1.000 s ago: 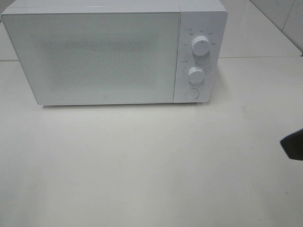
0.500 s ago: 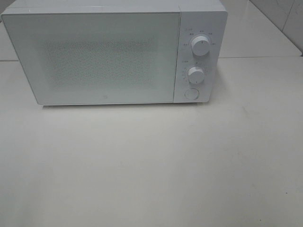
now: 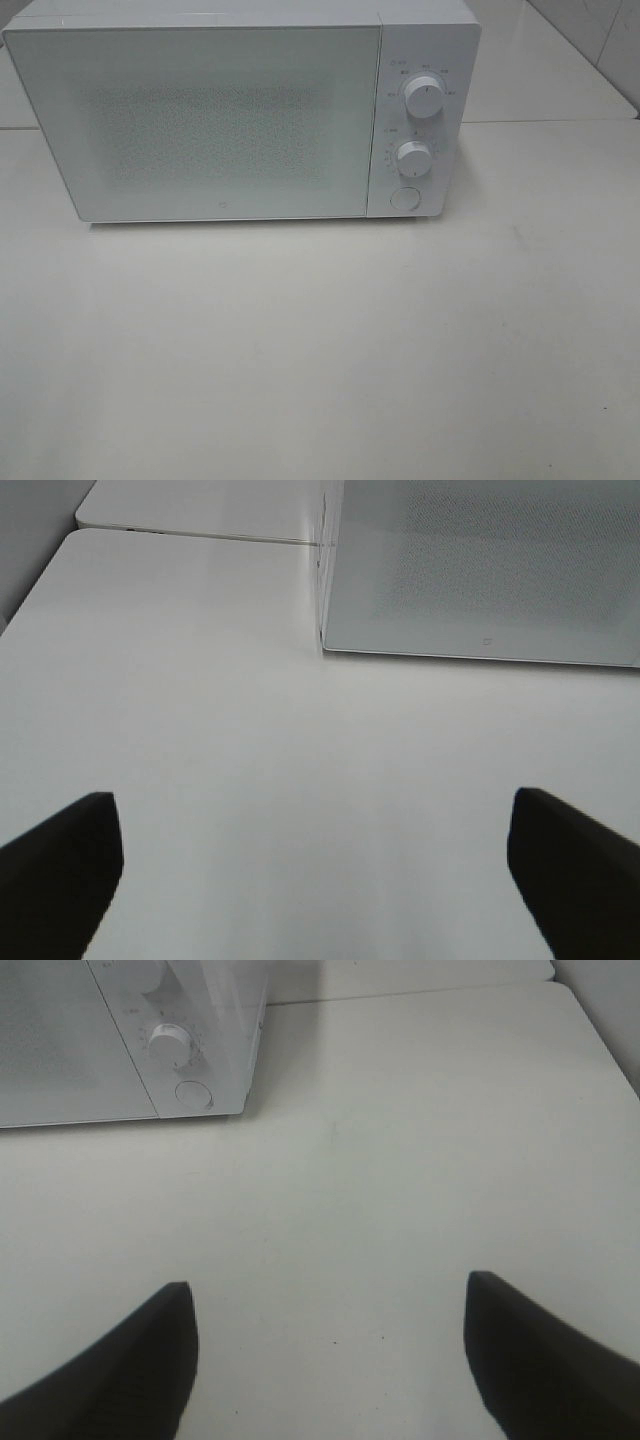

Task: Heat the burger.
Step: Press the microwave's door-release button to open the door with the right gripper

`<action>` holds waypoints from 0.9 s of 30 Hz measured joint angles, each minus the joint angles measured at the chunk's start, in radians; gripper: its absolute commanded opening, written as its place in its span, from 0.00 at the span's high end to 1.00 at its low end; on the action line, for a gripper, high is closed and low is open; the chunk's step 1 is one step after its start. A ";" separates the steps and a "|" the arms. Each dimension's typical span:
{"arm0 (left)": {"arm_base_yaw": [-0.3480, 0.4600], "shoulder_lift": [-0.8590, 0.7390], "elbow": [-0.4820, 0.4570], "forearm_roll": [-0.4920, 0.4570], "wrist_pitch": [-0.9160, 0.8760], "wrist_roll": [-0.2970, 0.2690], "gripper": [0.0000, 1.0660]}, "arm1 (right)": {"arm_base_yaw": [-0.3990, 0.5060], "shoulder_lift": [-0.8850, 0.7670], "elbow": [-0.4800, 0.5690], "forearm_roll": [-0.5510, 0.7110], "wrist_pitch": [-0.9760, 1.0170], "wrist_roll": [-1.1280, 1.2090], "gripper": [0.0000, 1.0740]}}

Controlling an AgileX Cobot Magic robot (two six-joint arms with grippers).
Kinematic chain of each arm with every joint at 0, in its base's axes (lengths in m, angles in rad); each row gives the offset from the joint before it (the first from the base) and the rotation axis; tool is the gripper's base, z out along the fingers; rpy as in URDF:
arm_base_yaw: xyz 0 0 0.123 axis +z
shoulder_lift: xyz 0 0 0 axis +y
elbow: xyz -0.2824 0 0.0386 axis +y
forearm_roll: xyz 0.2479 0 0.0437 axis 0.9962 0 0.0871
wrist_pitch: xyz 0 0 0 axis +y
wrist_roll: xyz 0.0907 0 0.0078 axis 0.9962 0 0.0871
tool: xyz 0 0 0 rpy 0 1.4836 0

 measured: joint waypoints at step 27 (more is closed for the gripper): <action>0.000 0.000 0.000 0.000 0.000 0.000 0.06 | 0.000 -0.011 -0.011 0.000 -0.110 -0.001 0.34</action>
